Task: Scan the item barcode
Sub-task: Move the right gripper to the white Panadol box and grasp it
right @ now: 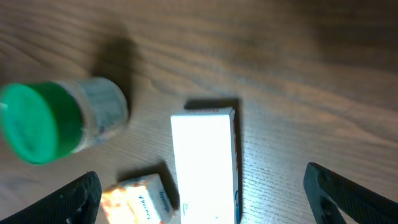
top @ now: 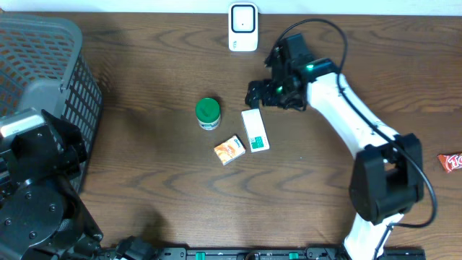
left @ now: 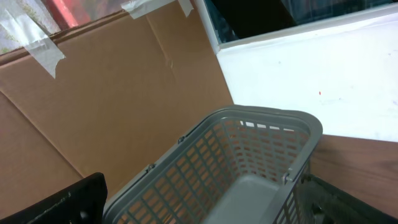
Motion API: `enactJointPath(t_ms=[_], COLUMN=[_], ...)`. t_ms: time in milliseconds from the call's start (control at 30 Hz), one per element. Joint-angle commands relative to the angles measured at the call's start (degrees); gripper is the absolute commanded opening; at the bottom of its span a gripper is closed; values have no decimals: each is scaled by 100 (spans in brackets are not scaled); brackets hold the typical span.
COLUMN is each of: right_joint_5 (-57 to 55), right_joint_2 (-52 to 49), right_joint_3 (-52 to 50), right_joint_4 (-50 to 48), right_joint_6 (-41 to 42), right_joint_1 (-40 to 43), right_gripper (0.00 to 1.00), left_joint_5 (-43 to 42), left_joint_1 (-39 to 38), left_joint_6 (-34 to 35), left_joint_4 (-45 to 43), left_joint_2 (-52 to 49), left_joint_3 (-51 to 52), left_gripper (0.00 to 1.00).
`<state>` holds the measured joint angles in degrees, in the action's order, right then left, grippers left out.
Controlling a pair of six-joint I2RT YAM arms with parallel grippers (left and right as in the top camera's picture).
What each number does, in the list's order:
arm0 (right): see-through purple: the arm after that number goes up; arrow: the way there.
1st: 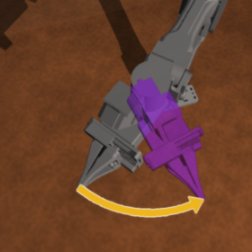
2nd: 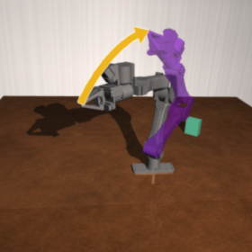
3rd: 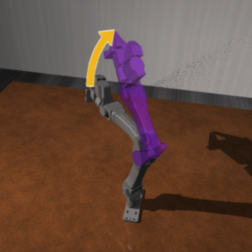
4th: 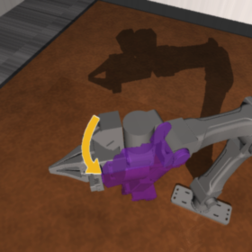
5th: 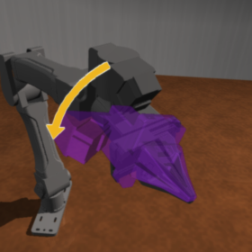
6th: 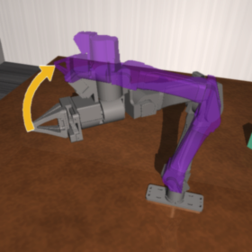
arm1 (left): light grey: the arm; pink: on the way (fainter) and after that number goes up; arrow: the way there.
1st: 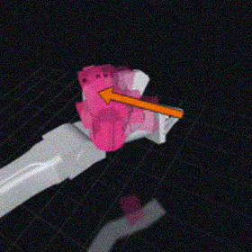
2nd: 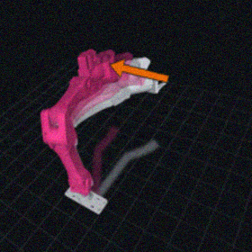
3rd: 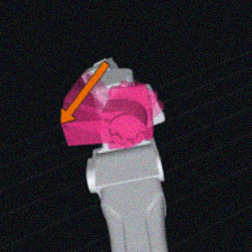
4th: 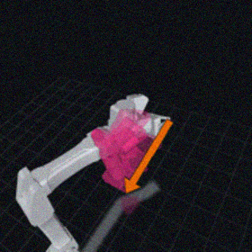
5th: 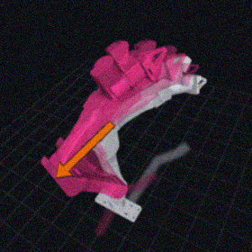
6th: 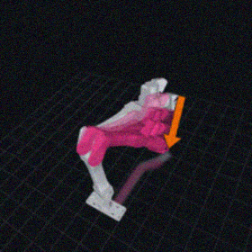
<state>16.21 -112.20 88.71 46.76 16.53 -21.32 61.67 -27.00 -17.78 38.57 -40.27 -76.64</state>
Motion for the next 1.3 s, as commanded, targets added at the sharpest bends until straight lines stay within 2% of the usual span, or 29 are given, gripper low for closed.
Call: enactJointPath(t_ms=[0,167,333,667,833,1033,1267], right_joint_5=[-544,-778,-876,-968,-1005,-1880,-2133], right_joint_2=[-131,-138,-138,-138,-138,-140,-140], right_joint_3=[-33,-33,-131,-1005,-1082,-1178,-1281], right_joint_4=[186,769,916,339,221,-63,-118], right_joint_6=[-138,-140,-138,146,166,385,487], right_joint_1=[-157,-278,-468,-774,-1021,-1211,-1154], right_gripper=[99,99,99,99,99,99,99], left_joint_5=[52,52,52,52,52,52,52], left_joint_1=[20,20,20,20,20,20,20], left_joint_6=[55,55,55,55,55,55,55], left_joint_4=[-15,-15,-15,-15,-15,-15,-15], left_joint_2=[24,24,24,24,24,24,24], left_joint_3=[9,9,9,9,9,9,9], left_gripper=[98,98,98,98,98,98,98])
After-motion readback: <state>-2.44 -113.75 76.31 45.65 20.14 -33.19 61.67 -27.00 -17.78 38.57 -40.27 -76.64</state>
